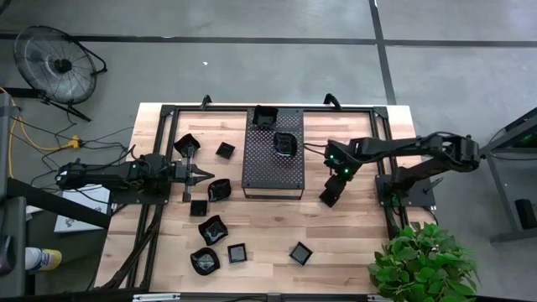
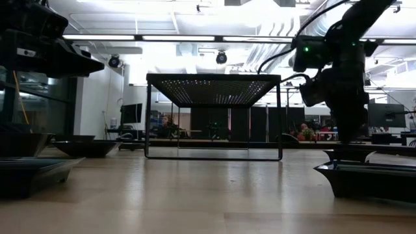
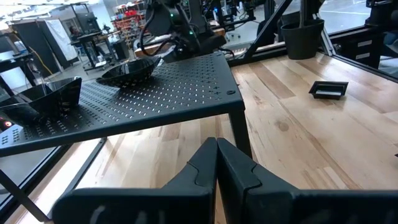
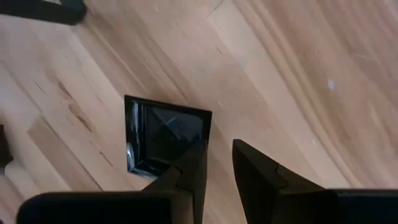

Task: Pick & Place Mini shaped plates
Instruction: Put the black square plate on the shelf

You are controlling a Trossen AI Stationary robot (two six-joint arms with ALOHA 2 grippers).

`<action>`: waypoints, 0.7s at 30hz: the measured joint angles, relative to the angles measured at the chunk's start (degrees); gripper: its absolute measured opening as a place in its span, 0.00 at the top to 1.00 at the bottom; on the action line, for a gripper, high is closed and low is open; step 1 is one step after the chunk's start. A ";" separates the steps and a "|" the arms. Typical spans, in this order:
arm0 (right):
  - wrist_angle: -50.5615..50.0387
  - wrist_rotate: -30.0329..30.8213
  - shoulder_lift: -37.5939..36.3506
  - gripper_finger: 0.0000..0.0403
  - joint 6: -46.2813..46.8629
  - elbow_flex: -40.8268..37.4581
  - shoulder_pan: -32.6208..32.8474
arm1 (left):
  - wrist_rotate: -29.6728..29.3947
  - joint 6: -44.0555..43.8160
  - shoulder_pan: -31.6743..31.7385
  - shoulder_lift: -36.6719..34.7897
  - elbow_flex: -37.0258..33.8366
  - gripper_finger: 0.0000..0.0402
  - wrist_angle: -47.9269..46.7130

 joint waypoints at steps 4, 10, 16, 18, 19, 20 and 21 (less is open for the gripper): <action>3.06 -1.12 0.02 0.82 0.43 -1.85 0.00 | 0.00 0.00 0.00 0.00 0.00 1.00 0.00; 6.18 -1.69 0.02 0.82 1.34 -4.34 1.46 | 0.00 0.00 0.00 0.00 0.00 1.00 0.00; 8.09 -1.45 0.02 0.82 3.16 -5.69 4.26 | 0.00 0.02 -0.02 0.00 -0.01 1.00 0.00; 8.41 -1.16 0.02 0.82 3.15 -5.69 5.01 | 0.00 0.02 -0.01 0.02 -0.02 1.00 0.00; 8.51 -1.08 0.02 0.82 3.14 -5.69 5.25 | -0.01 0.01 -0.01 0.01 0.00 1.00 0.00; 8.57 -1.03 0.02 0.82 3.15 -5.69 5.46 | 0.00 0.02 0.00 0.01 -0.01 1.00 0.00; 8.57 -0.96 0.02 0.82 3.20 -5.69 5.64 | 0.00 0.01 -0.01 0.01 0.00 1.00 0.00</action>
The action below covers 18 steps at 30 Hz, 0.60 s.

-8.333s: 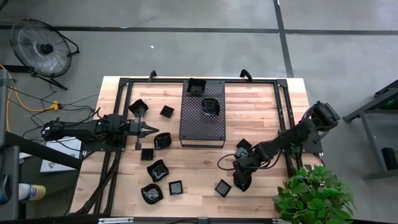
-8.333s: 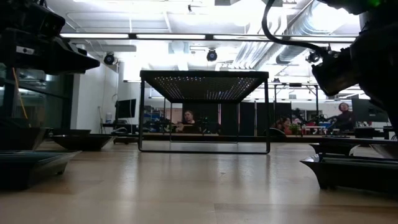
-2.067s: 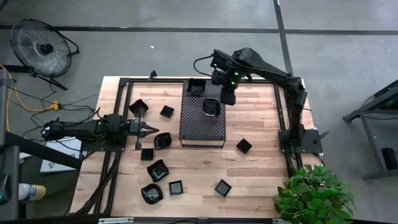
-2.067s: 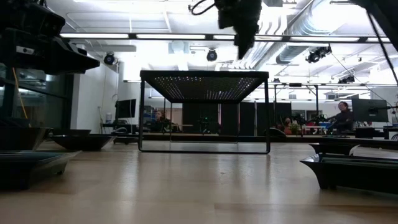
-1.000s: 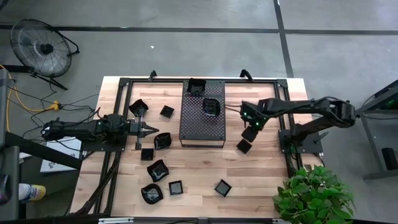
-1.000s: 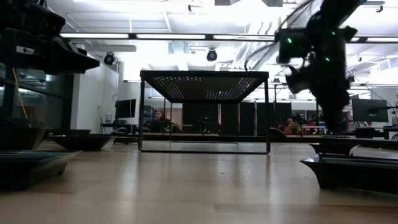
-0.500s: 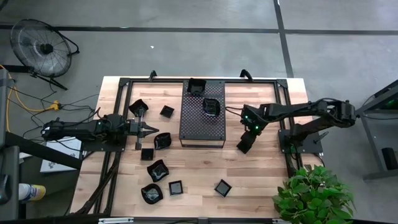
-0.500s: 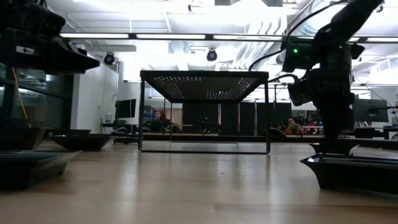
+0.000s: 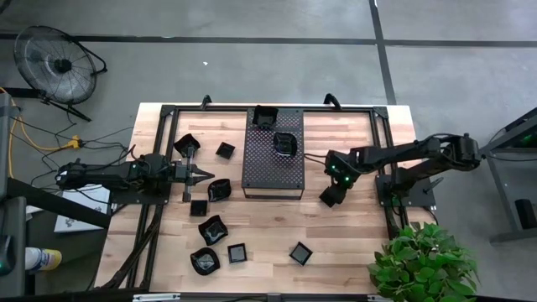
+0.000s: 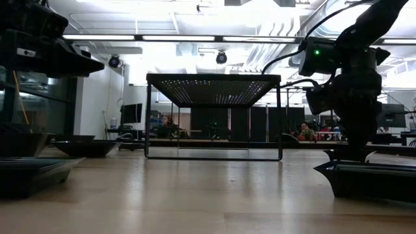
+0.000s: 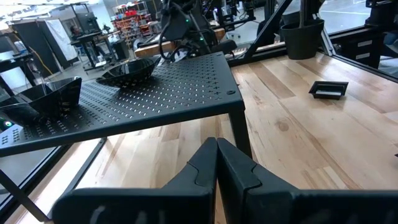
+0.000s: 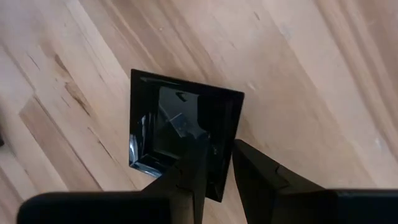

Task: Pick & Place Mini shaped plates
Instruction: Put the black square plate on the shelf

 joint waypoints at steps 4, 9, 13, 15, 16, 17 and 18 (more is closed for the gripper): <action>-0.07 1.10 0.02 0.82 0.21 0.00 0.09 | 0.00 0.01 0.01 0.01 -0.02 1.00 0.00; -0.40 2.03 0.02 0.83 0.21 0.02 0.09 | -0.01 -0.01 0.00 0.00 -0.02 1.00 0.00; -0.73 1.92 0.02 0.88 0.21 0.02 0.09 | 0.00 0.01 0.00 0.00 0.00 1.00 0.00; -0.76 1.94 0.02 0.92 0.21 0.02 0.07 | -0.02 0.01 -0.01 0.01 0.00 1.00 0.00; -0.74 1.90 0.02 0.94 0.21 0.02 0.07 | 0.00 0.01 -0.01 0.00 0.00 1.00 0.00; -0.75 1.82 0.02 0.96 0.21 0.02 0.07 | -0.01 0.00 0.00 -0.01 0.00 1.00 0.00; -0.72 1.71 0.02 0.98 0.21 0.04 0.07 | 0.00 0.01 -0.01 -0.01 -0.02 1.00 0.00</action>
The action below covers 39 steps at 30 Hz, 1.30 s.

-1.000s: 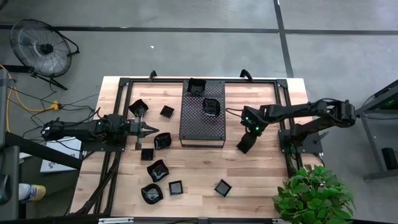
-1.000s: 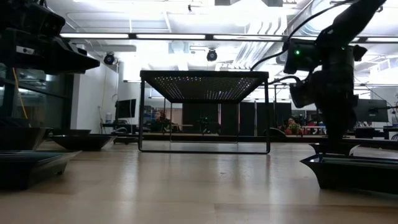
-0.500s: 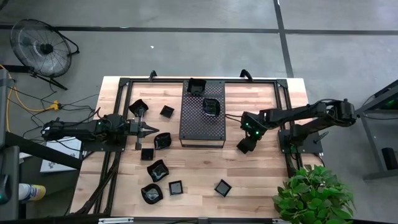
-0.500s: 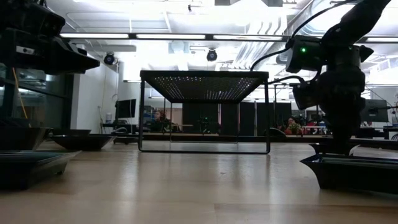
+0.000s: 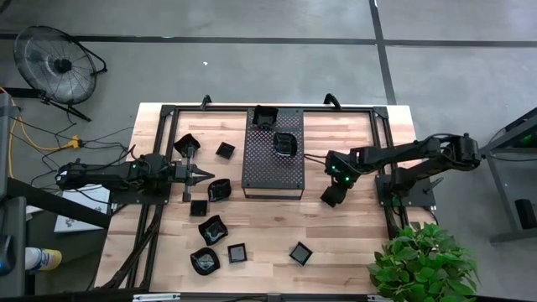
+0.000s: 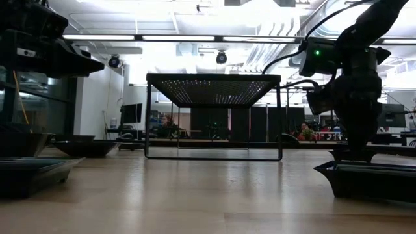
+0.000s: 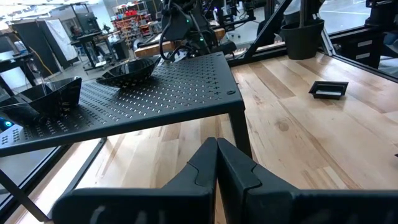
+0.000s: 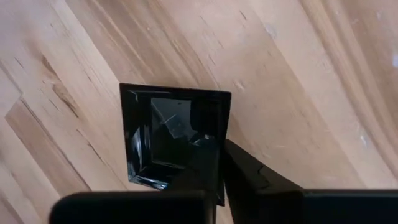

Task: Pick & Place Mini shaped plates
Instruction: Put the black square plate on the shelf

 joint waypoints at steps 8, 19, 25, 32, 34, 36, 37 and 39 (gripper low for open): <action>-0.87 -0.52 -0.13 0.97 0.54 0.20 0.00 | 0.00 -0.01 0.01 0.02 0.02 1.00 0.00; -9.12 0.12 -7.62 0.99 1.52 5.54 -0.02 | 0.00 -0.02 0.02 0.00 0.02 1.00 0.00; -13.00 -0.25 -12.54 0.99 2.45 10.91 0.00 | 0.00 -0.01 0.02 0.00 0.01 1.00 0.00; -13.85 -0.25 -15.83 0.99 2.60 18.41 0.00 | -0.01 -0.02 0.01 0.01 0.02 1.00 0.00; -12.59 -0.24 -15.89 0.99 2.60 20.41 0.00 | -0.01 -0.02 0.02 0.00 0.02 1.00 0.00; -10.67 0.05 -15.87 0.99 2.60 21.79 0.00 | 0.00 0.00 0.02 0.00 0.02 1.00 0.00; -9.21 0.11 -15.87 0.98 2.64 22.29 0.00 | 0.00 0.00 0.01 0.01 0.02 1.00 0.00; -6.58 -0.08 -15.87 0.98 3.36 22.96 0.00 | 0.00 -0.02 0.00 0.02 0.00 1.00 0.00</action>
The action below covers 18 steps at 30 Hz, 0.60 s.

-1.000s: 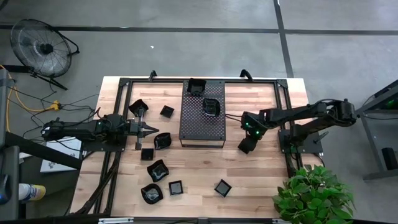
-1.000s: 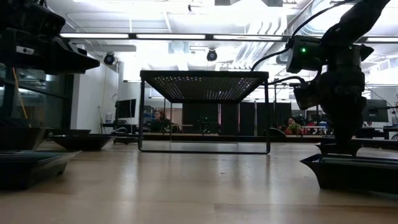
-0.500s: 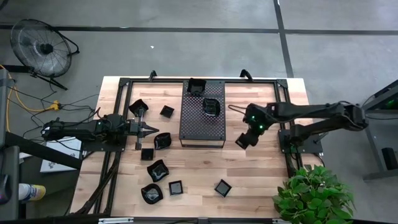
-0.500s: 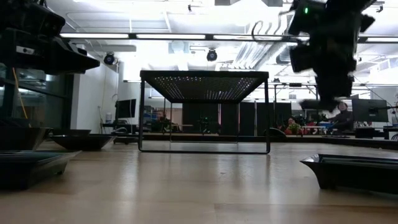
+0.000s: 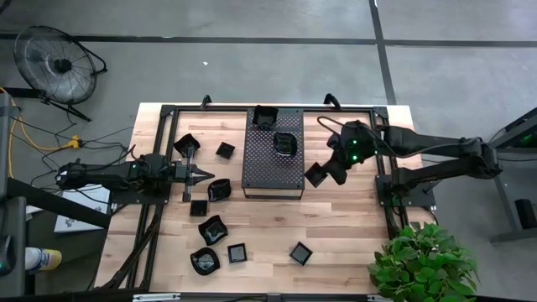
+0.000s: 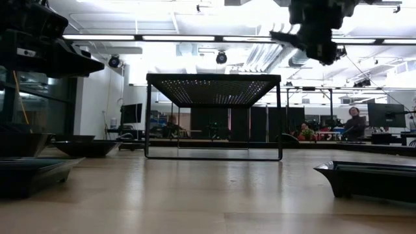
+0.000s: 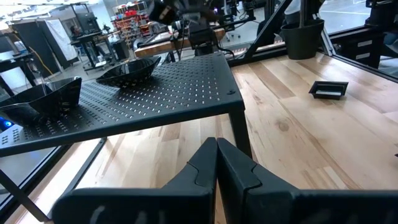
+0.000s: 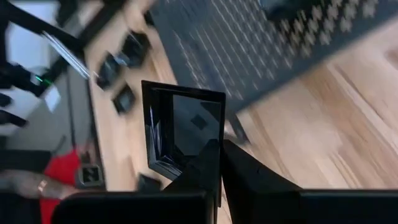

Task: Pick & Place Mini shaped plates
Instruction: Put the black square plate on the shelf

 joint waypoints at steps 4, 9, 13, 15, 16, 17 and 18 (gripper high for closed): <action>4.70 -2.53 0.12 0.99 0.95 1.01 0.00 | 0.00 0.02 0.01 -0.02 0.00 1.00 0.00; 8.33 -4.34 2.81 1.00 0.50 4.11 0.42 | 0.00 0.01 0.01 -0.01 0.00 1.00 0.00; 8.23 -4.52 8.24 0.99 -1.94 8.83 1.60 | 0.00 0.00 0.01 -0.02 0.02 1.00 0.00; 7.79 -4.54 11.44 0.99 -3.39 11.51 2.11 | 0.00 0.00 0.02 -0.02 0.00 1.00 0.00; 7.43 -4.54 13.16 0.99 -4.17 12.86 2.35 | 0.00 0.00 0.00 -0.01 0.00 1.00 0.00; 6.83 -4.57 14.86 0.99 -5.07 14.37 2.57 | 0.00 0.01 0.00 -0.02 0.01 1.00 0.00; 5.92 -4.57 16.53 0.99 -6.02 15.82 2.68 | 0.00 0.01 0.01 -0.02 0.02 1.00 0.00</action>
